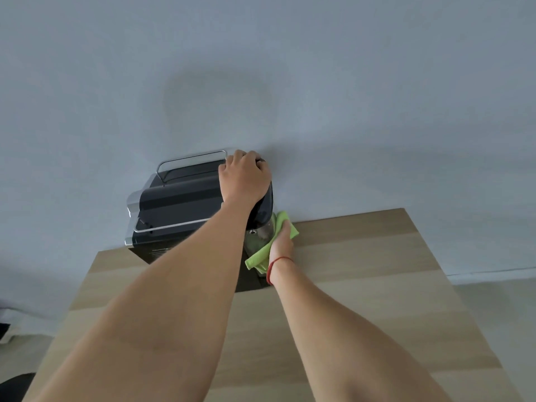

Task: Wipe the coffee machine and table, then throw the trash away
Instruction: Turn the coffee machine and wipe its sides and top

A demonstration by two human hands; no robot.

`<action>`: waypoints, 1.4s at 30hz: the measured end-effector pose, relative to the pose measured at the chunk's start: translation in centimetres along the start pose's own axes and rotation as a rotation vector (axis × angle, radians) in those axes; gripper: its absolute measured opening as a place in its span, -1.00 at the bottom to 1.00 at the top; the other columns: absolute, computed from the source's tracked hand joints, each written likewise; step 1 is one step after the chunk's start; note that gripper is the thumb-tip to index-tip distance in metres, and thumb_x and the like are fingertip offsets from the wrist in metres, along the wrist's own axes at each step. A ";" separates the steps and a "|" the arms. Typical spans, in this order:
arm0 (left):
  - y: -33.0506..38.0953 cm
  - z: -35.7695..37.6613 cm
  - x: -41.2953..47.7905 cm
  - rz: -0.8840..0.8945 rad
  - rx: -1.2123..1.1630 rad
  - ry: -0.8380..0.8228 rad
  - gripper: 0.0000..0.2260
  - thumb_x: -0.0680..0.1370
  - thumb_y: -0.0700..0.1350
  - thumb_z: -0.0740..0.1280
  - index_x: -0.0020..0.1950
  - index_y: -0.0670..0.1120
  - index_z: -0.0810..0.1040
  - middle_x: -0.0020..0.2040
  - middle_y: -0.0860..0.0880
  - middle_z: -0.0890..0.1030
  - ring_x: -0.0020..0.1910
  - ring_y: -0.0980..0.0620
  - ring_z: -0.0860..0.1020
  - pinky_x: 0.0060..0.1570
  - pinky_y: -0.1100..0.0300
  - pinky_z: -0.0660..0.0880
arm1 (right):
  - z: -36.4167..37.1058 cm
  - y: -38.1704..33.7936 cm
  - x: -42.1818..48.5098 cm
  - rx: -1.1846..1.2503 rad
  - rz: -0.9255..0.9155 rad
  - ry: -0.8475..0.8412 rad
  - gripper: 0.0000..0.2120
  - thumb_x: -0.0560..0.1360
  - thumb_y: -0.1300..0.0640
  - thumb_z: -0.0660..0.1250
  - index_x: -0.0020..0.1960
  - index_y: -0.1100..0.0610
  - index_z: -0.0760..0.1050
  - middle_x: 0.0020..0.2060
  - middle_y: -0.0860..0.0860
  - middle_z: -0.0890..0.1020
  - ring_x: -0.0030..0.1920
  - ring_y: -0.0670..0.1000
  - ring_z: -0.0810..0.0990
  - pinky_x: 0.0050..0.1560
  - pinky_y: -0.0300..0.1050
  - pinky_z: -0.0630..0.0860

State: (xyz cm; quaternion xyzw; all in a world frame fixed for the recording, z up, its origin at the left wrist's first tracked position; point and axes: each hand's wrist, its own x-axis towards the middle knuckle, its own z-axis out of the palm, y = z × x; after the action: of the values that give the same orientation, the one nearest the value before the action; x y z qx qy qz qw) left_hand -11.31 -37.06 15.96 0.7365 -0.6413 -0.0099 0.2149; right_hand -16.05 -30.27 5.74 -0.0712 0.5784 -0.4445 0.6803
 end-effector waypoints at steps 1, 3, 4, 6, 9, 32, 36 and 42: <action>0.0 0.0 0.0 0.005 0.000 0.000 -0.69 0.58 -0.05 0.11 0.20 -0.02 0.57 0.21 -0.05 0.52 0.23 -0.08 0.43 0.24 0.03 0.27 | 0.1 0.3 -0.2 0.015 0.026 0.017 -0.38 0.42 -0.34 0.09 0.13 0.15 0.50 -0.03 0.11 0.64 -0.03 0.17 0.64 0.12 0.12 0.56; 0.0 -0.1 0.0 0.004 -0.003 -0.007 -0.68 0.57 -0.05 0.10 0.20 -0.02 0.56 0.21 -0.06 0.52 0.22 -0.09 0.43 0.25 0.03 0.27 | 0.5 -0.3 -0.5 0.050 0.027 0.043 -0.50 0.44 -0.27 0.11 0.00 0.14 0.50 -0.16 0.11 0.64 -0.17 0.16 0.64 -0.05 0.02 0.59; 0.0 -0.1 -0.1 0.004 -0.004 -0.009 -0.68 0.57 -0.05 0.10 0.20 -0.02 0.56 0.22 -0.06 0.52 0.22 -0.09 0.43 0.25 0.03 0.27 | 0.7 -1.1 -0.8 0.059 0.007 0.054 -0.57 0.48 -0.20 0.13 -0.03 0.15 0.49 -0.22 0.09 0.61 -0.23 0.13 0.61 -0.12 -0.05 0.56; 0.0 -0.2 -0.1 0.008 -0.003 -0.010 -0.68 0.57 -0.05 0.10 0.21 -0.02 0.56 0.22 -0.06 0.52 0.22 -0.10 0.44 0.24 0.03 0.27 | 1.1 -3.3 -1.5 0.057 -0.089 0.047 -0.67 0.51 -0.08 0.16 -0.03 0.19 0.48 -0.27 0.08 0.56 -0.24 0.12 0.56 -0.14 -0.07 0.51; 0.0 -0.1 -0.2 -0.005 -0.009 -0.017 -0.68 0.58 -0.05 0.10 0.21 -0.02 0.56 0.23 -0.06 0.52 0.24 -0.10 0.43 0.25 0.03 0.27 | 1.9 -6.5 -2.5 0.012 -0.245 -0.027 -0.72 0.49 -0.04 0.20 -0.05 0.17 0.48 -0.15 0.13 0.59 -0.05 0.17 0.60 0.08 0.05 0.54; 0.0 0.2 0.2 0.004 0.008 0.010 -0.69 0.57 -0.02 0.11 0.20 -0.01 0.55 0.20 -0.05 0.52 0.22 -0.09 0.43 0.23 0.04 0.27 | 2.4 -7.7 3.3 -0.211 -0.184 -0.172 -0.35 0.29 -0.25 0.14 0.20 0.14 0.52 0.06 0.18 0.63 0.07 0.19 0.60 0.21 0.16 0.50; -0.1 0.3 0.1 0.015 0.017 0.017 -0.69 0.58 -0.02 0.11 0.22 -0.02 0.54 0.22 -0.06 0.52 0.24 -0.09 0.42 0.25 0.03 0.28 | 2.7 -8.6 2.5 -0.259 -0.231 -0.188 -0.40 0.30 -0.25 0.16 0.15 0.12 0.56 0.02 0.17 0.65 0.03 0.17 0.62 0.19 0.17 0.52; -0.3 0.9 0.6 0.027 0.031 0.052 -0.71 0.57 -0.02 0.12 0.17 -0.01 0.55 0.17 -0.04 0.52 0.18 -0.08 0.44 0.19 0.05 0.28 | 1.6 -5.0 6.5 -0.335 -0.092 -0.174 -0.26 0.32 -0.30 0.02 0.30 0.13 0.44 0.14 0.19 0.59 0.13 0.20 0.56 0.20 0.07 0.48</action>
State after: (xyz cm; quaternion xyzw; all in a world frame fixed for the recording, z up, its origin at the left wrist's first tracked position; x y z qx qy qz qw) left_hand -11.22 -37.83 15.23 0.7311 -0.6455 0.0221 0.2200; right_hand -17.75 -38.37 4.56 -0.2480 0.5795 -0.3645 0.6854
